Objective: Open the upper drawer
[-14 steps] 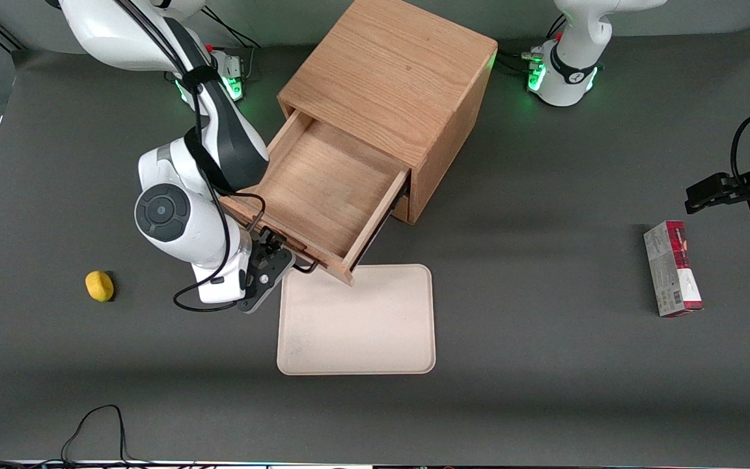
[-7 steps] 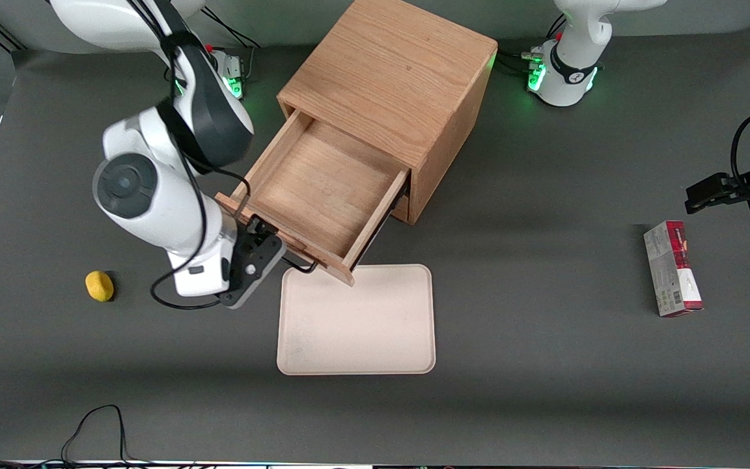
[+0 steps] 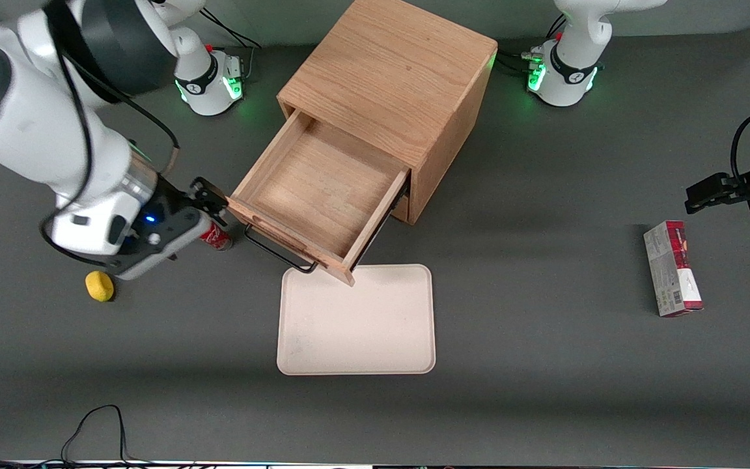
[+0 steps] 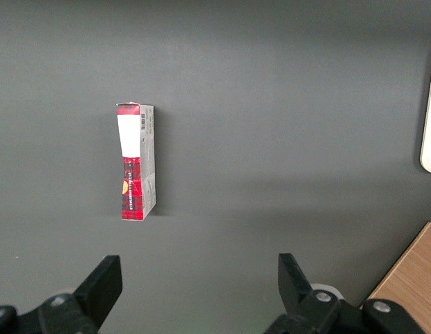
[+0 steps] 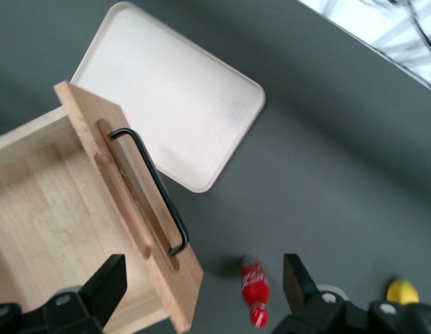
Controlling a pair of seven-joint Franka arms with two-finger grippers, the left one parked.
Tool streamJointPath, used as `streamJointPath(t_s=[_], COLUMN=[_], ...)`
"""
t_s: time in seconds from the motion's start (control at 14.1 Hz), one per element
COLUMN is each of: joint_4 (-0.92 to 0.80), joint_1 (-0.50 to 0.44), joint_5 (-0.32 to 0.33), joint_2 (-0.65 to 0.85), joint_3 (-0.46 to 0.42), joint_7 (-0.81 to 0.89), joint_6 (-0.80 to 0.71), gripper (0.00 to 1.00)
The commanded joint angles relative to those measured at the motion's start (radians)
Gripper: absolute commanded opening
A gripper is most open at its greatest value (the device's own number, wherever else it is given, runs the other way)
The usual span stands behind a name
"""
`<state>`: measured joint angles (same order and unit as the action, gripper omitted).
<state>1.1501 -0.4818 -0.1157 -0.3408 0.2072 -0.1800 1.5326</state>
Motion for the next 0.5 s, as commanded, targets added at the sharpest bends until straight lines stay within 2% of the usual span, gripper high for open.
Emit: streamJointPath(t_s=[0.0,0.14,0.21,0.36,0.43], joint_4=[0.014,0.029,0.048,0.121,0.182], joint_1=[-0.004,-0.005,0.021,0.112,0.159], joint_5=[-0.007,-0.005,-0.005,-0.004,0.019], joint_2=[0.043,0.066,0.087,0.135,0.175], joint_3=[0.064,0.116,0.115,0.078,0.051], joint_7=[0.117,0.125,0.149,0.209,0.214], joint_6=[-0.051,-0.055,-0.049,-0.017,0.01], gripper=[1.0,1.0,1.0,1.0,1.0])
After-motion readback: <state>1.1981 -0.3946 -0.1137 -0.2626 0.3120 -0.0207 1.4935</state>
